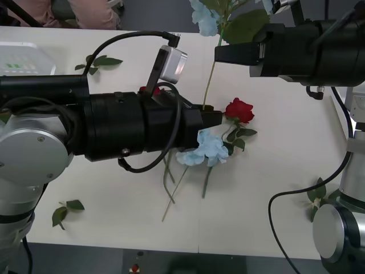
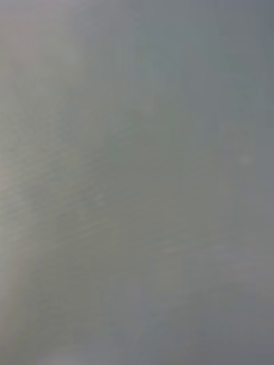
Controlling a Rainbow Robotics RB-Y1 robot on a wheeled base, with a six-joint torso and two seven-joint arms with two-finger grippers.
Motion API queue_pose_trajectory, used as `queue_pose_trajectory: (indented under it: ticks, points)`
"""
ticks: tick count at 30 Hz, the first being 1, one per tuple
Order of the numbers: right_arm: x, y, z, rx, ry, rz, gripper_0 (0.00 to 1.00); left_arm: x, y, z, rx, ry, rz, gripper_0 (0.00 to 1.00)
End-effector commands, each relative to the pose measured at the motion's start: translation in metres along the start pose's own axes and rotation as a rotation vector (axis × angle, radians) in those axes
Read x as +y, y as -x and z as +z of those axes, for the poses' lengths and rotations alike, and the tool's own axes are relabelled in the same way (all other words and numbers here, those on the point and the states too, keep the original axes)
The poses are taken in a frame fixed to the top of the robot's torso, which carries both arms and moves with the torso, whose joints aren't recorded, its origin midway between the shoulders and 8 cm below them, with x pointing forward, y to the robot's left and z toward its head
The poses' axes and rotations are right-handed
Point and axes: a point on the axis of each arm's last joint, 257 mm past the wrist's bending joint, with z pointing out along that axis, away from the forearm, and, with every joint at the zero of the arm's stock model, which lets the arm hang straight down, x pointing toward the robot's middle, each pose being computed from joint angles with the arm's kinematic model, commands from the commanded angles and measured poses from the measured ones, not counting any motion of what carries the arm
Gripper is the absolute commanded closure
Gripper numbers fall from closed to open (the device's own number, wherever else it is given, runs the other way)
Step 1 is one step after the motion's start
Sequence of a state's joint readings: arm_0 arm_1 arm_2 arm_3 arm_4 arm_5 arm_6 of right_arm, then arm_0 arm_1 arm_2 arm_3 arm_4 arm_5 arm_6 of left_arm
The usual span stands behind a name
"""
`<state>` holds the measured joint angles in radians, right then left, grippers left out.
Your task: Put the red flowers into the right box and the blue flowers into the left box
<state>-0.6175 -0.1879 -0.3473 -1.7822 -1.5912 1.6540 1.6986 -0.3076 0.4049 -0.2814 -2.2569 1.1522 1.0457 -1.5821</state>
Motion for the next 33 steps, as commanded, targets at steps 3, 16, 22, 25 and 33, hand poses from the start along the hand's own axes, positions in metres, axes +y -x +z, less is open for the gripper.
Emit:
queue_pose_trajectory:
  ticks: [3, 16, 22, 25, 33]
  points:
    - [0.012, 0.010, 0.002, -0.003, 0.012, -0.064, 1.00, -0.006, 0.013, -0.005, -0.022, -0.011, -0.020, 1.00]
    - [0.012, 0.010, 0.002, -0.003, 0.012, -0.064, 0.00, -0.001, 0.015, -0.005, -0.028, 0.008, -0.008, 1.00]
    - [0.012, 0.010, 0.002, -0.003, 0.012, -0.064, 0.00, 0.014, 0.015, -0.015, -0.019, 0.047, -0.005, 1.00]
    - [0.012, 0.010, 0.002, -0.003, 0.012, -0.064, 0.00, 0.036, 0.012, -0.036, -0.013, 0.094, -0.031, 1.00]
    - [0.012, 0.010, 0.002, -0.003, 0.012, -0.064, 0.00, 0.096, 0.010, -0.126, -0.032, 0.243, -0.130, 1.00]
